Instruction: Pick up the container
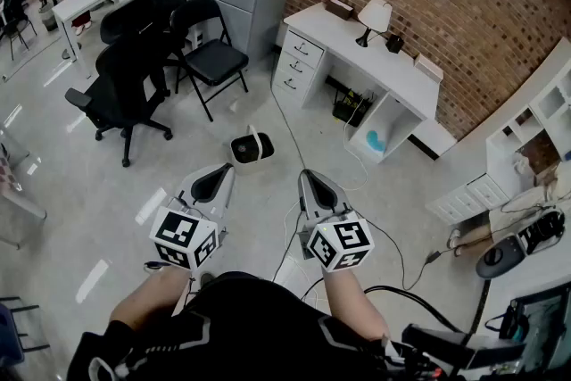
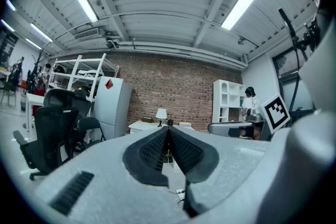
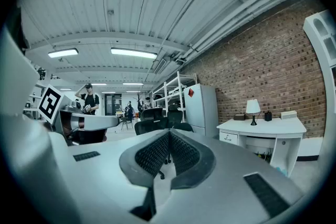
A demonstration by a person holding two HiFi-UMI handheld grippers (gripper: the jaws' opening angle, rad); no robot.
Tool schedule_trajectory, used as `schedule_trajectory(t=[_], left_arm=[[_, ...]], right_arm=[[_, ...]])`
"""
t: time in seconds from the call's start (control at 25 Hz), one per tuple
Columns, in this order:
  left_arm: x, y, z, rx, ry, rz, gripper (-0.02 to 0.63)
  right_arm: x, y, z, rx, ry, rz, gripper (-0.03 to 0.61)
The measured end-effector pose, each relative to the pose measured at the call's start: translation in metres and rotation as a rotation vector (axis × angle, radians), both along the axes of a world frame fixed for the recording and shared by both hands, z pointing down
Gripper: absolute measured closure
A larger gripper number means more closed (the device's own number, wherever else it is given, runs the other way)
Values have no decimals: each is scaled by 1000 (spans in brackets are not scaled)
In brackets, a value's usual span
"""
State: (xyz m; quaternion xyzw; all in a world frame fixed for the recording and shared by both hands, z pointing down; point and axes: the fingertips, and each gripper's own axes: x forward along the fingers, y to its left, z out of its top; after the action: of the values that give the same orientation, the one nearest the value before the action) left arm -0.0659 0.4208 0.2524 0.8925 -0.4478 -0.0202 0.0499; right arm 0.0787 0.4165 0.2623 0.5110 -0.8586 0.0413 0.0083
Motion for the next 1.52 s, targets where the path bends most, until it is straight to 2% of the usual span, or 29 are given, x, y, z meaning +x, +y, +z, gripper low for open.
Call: schedule_trajectory(t=[0.12,0.28,0.56,0.96,1.4,1.52], left_arm=[[6,4,-5,-12,22,40,606],[2,2,-2,-13,12,36,606],[-3,3,20,-80,40,49,606],[-20,5,40,-122,44,43,606],[-54,-3,39,-98,71,93,606],[-62,0,42,-71,75,139,606]], right_arm=[[-4,1,-3,-3,-1,4,571],[-6,2,-2,-1,8,10,571],[-11,2,4,-24,-5,15,571],[-26,-2,9,-17,7,2,571],[-52,-7,10,-3,12,37,571],[-61,-2,15,-8,17,57,571]])
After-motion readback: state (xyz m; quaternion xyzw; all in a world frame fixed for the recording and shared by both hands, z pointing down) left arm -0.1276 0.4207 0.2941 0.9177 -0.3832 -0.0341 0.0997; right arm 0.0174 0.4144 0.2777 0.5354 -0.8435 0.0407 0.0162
